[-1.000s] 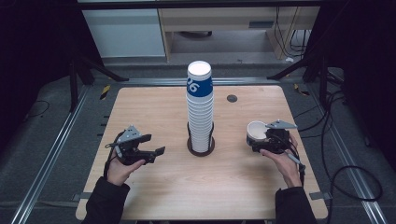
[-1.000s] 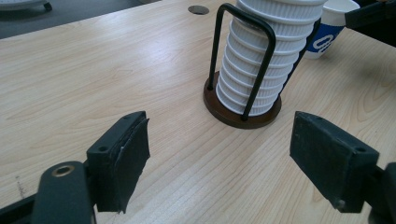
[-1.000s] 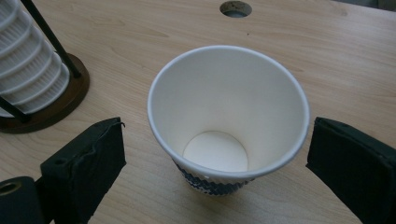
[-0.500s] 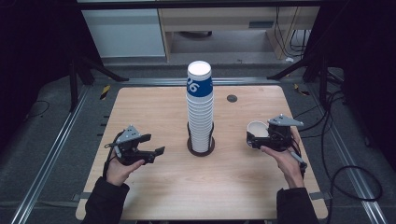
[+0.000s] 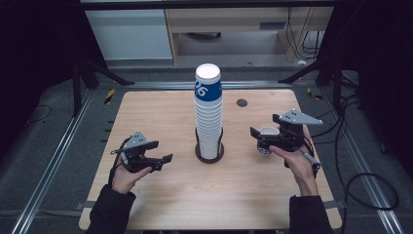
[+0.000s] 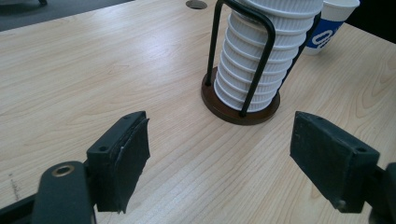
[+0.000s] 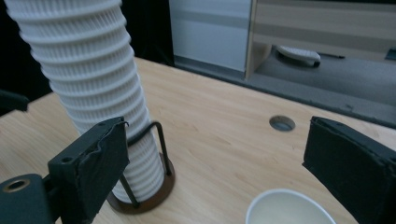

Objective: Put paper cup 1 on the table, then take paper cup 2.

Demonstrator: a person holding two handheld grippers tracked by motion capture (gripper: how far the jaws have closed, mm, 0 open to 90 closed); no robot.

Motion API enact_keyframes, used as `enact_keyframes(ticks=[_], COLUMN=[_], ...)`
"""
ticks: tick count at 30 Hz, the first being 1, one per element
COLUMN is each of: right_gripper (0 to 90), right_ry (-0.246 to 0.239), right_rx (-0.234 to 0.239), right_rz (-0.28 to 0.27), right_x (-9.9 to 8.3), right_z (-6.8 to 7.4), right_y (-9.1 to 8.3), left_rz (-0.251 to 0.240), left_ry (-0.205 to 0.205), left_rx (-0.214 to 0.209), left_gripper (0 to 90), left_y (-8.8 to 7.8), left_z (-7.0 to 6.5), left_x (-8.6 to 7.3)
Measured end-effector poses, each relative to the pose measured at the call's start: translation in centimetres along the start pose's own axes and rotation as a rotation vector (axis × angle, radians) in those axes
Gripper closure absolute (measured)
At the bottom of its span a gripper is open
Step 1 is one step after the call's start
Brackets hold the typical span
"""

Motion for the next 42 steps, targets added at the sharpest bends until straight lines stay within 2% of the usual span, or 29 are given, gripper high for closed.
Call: enact_keyframes(ticks=[7, 13, 22, 28, 42], right_gripper=[7.0, 7.0, 6.7, 6.4, 6.1], right_ry=[-0.005, -0.03, -0.066, -0.087, -0.096], right_rx=[0.078, 0.128, 0.201, 0.23, 0.257], right_rz=[-0.069, -0.098, -0.123, -0.138, -0.142], right_x=[2.3, 4.4, 6.8, 7.7, 9.3], right_z=[1.8, 4.0, 7.2, 9.0, 11.3], right_y=[-0.2, 0.1, 0.8, 1.6, 4.6], left_rz=[0.001, 0.0, -0.005, -0.004, 0.017], left_ry=[-0.009, 0.004, -0.012, -0.016, -0.005], left_rx=[-0.001, 0.01, 0.009, 0.012, 0.018], left_gripper=[19.7, 20.1, 23.3, 23.4, 24.7], left_y=[0.0, 0.2, 0.3, 0.4, 0.9], left_z=[0.1, 0.1, 0.3, 0.4, 0.2], left_x=[-0.1, -0.1, -0.3, -0.3, -0.6])
Point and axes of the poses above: each handheld gripper's, and its own axes: y roughly forward along the jaws, x roughly out of its top, z roughly to its left, the point moved 8 cm from there along y, roughly forward along the jaws, and after that the axes turned 7 degrees about y, right-handed, at the moved point
